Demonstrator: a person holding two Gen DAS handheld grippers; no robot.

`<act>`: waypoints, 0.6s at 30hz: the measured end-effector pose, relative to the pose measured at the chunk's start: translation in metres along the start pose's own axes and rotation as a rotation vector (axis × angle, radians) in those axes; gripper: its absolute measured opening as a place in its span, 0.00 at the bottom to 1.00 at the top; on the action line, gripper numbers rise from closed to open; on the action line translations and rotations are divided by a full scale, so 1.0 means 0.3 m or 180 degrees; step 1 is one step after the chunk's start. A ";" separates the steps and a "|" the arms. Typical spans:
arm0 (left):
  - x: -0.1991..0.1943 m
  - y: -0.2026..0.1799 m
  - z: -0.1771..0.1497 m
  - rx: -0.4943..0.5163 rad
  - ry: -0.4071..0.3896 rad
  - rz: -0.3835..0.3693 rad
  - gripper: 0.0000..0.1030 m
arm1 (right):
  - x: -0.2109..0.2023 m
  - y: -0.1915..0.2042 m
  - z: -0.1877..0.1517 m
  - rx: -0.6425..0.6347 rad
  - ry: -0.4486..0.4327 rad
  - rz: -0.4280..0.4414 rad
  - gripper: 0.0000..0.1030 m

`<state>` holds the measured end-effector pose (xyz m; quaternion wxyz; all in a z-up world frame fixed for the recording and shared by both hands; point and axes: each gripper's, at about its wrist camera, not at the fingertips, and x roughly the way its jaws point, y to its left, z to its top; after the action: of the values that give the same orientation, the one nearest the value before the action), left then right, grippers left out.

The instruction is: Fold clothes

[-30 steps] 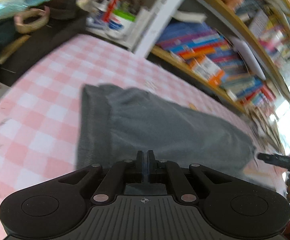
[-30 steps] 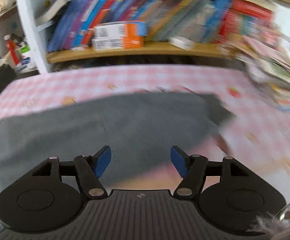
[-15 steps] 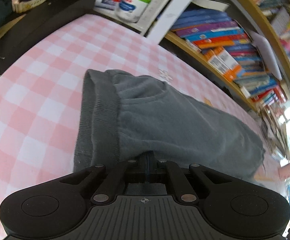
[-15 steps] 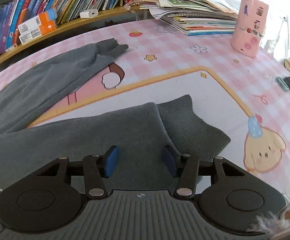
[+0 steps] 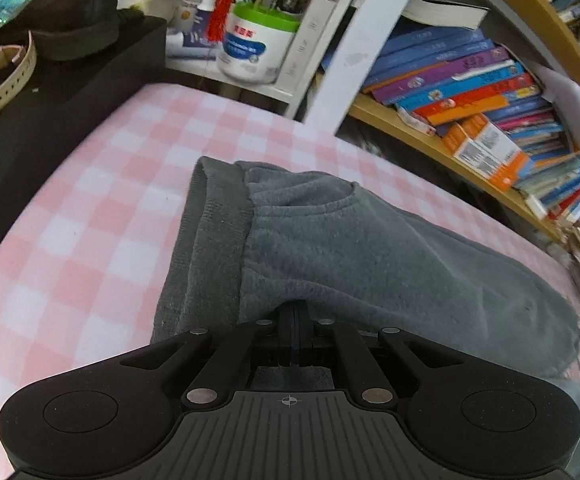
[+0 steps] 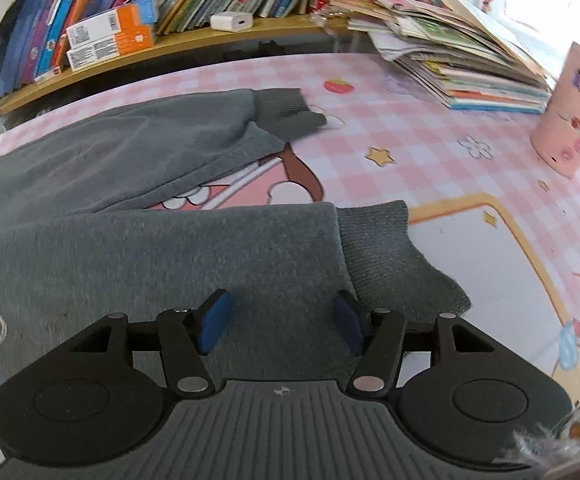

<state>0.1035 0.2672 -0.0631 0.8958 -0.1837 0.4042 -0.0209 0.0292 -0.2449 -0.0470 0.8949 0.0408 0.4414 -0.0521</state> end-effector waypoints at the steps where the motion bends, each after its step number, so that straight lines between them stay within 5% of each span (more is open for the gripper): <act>1: -0.005 -0.007 -0.008 0.0052 -0.0008 0.0018 0.05 | 0.001 0.005 -0.002 0.0002 -0.0010 -0.0014 0.56; 6: -0.074 -0.017 -0.064 0.0251 -0.0097 0.0028 0.05 | -0.011 0.004 -0.028 -0.0043 -0.0095 0.0019 0.56; 14: -0.318 0.072 -0.213 0.0032 -0.0230 0.0001 0.09 | -0.049 -0.045 -0.064 0.0190 -0.0204 -0.0144 0.44; 18: -0.386 0.106 -0.267 -0.0153 -0.0266 0.0049 0.22 | -0.076 0.003 -0.100 0.0170 -0.0216 -0.0144 0.48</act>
<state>-0.0364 0.2933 -0.0396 0.9073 -0.2028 0.3682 0.0034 -0.0080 -0.2392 -0.0472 0.9065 0.0530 0.4100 -0.0853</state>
